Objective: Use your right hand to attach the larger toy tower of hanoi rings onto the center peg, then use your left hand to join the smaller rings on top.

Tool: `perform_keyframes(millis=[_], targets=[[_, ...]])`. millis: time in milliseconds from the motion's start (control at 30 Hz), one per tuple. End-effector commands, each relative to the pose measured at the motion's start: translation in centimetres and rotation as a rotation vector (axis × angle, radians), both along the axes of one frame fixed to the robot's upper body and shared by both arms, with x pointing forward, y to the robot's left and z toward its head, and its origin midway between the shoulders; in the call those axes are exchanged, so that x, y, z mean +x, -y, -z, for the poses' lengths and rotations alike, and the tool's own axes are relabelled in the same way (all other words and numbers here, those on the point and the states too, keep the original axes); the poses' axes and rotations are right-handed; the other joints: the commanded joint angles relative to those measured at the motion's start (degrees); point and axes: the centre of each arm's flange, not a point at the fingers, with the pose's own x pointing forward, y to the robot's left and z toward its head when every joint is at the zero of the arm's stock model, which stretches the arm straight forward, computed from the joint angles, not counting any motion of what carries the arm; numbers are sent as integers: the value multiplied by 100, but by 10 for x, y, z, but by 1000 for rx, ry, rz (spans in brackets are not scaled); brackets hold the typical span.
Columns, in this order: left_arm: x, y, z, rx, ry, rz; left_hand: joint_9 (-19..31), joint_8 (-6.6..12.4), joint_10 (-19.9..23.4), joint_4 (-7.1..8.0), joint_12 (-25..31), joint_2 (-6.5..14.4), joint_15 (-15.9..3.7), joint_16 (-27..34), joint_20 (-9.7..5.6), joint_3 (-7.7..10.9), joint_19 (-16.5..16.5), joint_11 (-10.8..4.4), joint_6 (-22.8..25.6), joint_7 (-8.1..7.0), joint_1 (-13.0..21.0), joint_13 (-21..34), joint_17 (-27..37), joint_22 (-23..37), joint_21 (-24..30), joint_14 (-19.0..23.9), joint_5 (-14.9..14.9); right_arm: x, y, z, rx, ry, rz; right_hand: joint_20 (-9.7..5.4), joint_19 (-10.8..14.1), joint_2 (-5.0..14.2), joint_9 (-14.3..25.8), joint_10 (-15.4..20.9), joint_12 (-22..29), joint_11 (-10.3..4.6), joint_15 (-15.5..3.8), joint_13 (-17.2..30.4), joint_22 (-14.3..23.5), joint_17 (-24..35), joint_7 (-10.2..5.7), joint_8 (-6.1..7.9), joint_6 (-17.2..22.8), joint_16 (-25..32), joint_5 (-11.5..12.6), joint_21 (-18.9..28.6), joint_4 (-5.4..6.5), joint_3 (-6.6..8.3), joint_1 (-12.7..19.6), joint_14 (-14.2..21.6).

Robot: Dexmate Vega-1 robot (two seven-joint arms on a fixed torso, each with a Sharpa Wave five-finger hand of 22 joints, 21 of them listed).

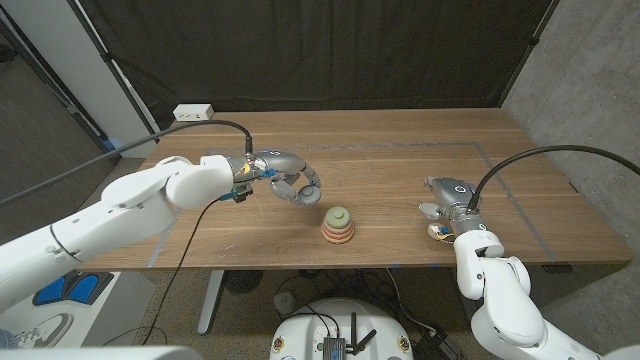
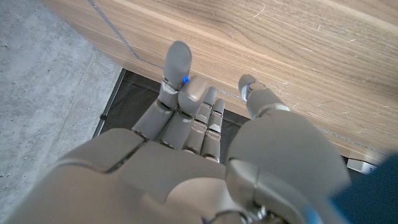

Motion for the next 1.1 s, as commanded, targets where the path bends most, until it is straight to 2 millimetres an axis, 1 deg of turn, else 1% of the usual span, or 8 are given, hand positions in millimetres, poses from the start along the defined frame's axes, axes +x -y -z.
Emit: perform_keyframes(millis=[33,533,867,1100], targets=[[6,22,-2,44,-12,55,21,43,346,3,-15,50,-470,-6,-831,-32,36,-285,54,-20,-24,490,21,26,30,39,26,-2,3,0,1,3,6,-326,17,16,16,60,-7,-16,-193,24,15,15,-5,9,36,9,37,26,-13,51,8,9],[15,46,1,84,-43,127,27,34,362,5,-40,54,-471,-8,-835,-52,45,-283,73,-21,-45,495,25,24,27,48,22,-4,6,0,-1,-4,19,-326,16,20,17,66,-7,-18,-192,27,14,16,-6,8,40,10,42,26,-13,53,7,12],[19,56,4,139,-65,129,33,22,384,-1,-56,64,-471,-9,-838,-61,48,-268,85,-16,-48,508,30,22,23,57,21,-3,9,-1,0,-3,20,-326,17,23,15,55,-14,-13,-192,27,15,13,-1,6,42,8,46,27,-12,54,4,10],[21,61,5,164,-76,121,37,6,366,-12,-75,63,-471,-25,-840,-63,37,-283,72,-30,-38,522,23,20,17,41,24,-1,10,-1,2,-6,18,-326,18,26,16,53,-14,-18,-192,30,15,17,-4,4,39,14,49,27,-12,56,3,15]])
